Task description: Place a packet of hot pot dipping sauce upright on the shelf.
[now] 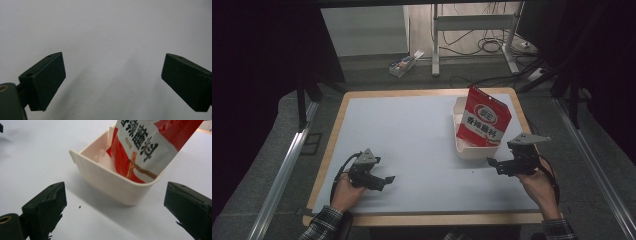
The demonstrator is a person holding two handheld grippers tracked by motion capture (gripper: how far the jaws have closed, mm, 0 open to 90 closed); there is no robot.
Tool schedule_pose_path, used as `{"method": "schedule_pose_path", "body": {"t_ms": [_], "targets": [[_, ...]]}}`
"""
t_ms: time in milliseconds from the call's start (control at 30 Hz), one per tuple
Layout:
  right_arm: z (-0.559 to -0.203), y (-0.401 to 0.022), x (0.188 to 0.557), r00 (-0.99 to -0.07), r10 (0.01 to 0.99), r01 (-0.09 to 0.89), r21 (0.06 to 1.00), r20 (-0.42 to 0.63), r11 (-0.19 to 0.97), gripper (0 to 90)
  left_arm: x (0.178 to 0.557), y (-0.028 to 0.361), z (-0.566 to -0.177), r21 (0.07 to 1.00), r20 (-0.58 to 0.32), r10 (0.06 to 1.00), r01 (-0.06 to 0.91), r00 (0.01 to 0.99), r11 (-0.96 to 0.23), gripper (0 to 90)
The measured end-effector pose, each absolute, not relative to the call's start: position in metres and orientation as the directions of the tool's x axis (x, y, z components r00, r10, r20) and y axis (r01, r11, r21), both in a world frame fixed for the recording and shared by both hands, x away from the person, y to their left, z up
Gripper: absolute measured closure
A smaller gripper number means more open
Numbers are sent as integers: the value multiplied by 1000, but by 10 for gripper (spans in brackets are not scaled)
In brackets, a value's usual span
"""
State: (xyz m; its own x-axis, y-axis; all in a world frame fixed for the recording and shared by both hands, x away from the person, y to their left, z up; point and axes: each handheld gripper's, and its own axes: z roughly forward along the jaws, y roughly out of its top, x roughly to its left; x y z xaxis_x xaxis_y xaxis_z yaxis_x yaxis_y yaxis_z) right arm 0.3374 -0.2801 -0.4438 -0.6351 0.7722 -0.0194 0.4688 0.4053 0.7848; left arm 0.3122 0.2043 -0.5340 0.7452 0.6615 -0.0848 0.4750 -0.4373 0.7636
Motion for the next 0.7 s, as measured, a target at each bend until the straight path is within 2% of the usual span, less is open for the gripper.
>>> {"method": "schedule_pose_path", "body": {"t_ms": [700], "targets": [[-449, -282, 305, -647, 761, 434, 796, -50, 422, 23, 311, 204, -534, 768, -67, 657, 459, 751, -446, 55]]}}
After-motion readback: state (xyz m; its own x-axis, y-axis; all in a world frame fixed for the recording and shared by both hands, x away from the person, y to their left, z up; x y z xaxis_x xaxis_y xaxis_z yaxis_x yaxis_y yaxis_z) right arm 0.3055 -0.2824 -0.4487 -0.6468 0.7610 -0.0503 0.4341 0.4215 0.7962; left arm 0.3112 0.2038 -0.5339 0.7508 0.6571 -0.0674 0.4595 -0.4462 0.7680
